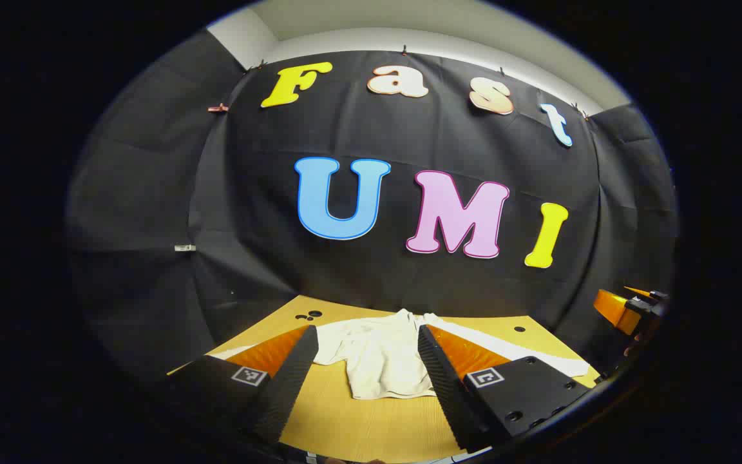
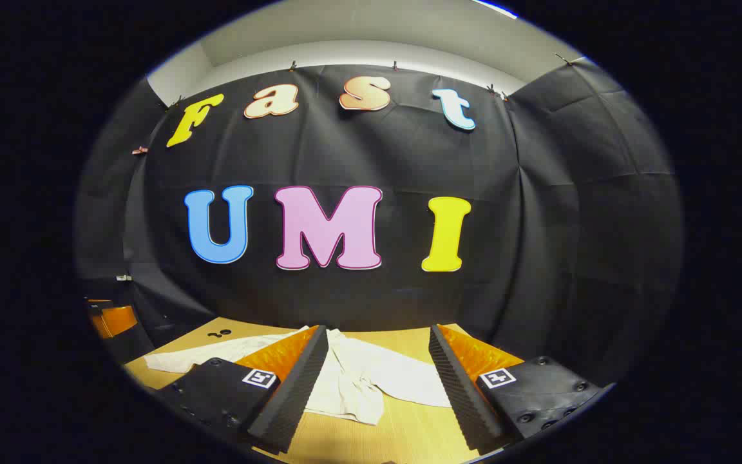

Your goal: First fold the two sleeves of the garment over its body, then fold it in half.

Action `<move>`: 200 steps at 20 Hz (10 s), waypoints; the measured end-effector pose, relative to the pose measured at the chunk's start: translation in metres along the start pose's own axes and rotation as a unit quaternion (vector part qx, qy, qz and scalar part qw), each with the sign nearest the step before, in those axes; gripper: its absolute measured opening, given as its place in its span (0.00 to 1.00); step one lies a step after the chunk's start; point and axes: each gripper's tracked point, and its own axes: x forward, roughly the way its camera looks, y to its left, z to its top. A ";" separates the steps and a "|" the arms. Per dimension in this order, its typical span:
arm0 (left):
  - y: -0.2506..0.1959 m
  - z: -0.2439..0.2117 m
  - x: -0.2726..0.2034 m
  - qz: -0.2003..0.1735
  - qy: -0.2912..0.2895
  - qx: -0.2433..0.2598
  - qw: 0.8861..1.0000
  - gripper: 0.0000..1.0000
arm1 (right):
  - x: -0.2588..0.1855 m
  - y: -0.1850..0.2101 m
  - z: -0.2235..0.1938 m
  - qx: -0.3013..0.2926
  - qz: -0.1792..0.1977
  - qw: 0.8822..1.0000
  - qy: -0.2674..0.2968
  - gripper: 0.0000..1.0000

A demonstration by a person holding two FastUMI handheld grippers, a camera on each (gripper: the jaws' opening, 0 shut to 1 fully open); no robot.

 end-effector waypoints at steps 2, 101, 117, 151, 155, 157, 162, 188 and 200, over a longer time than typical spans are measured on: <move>-0.005 -0.002 0.006 -0.008 0.005 -0.008 1.000 0.96 | 0.004 0.000 -0.005 0.013 0.002 1.000 0.010 0.97; 0.069 -0.109 0.124 0.106 0.164 0.001 0.981 0.96 | 0.281 -0.207 -0.167 0.089 -0.097 0.939 0.318 0.06; 0.161 -0.126 0.086 0.187 0.169 -0.059 0.966 0.97 | 0.362 0.149 -0.119 0.008 0.179 0.940 0.291 0.06; 0.359 -0.187 0.140 0.304 0.188 -0.117 0.926 0.97 | 0.290 0.280 -0.188 -0.066 0.234 0.932 0.269 0.97; 0.377 -0.211 0.169 0.306 0.209 -0.122 0.921 0.92 | 0.271 0.189 -0.169 -0.075 0.184 0.942 0.269 0.98; 0.386 -0.223 0.184 0.304 0.225 -0.109 0.919 0.97 | 0.260 0.146 -0.161 -0.079 0.157 0.947 0.270 0.98; 0.388 -0.258 0.199 0.297 0.274 -0.108 0.908 0.96 | 0.225 0.057 -0.140 -0.059 0.088 0.958 0.267 0.97; 0.367 -0.244 0.230 0.245 0.338 -0.171 0.892 0.06 | 0.133 -0.085 -0.152 0.008 -0.048 0.953 0.300 0.97; 0.277 -0.114 0.338 0.137 0.273 -0.086 0.948 0.06 | 0.125 -0.104 -0.157 0.018 -0.058 0.953 0.298 0.97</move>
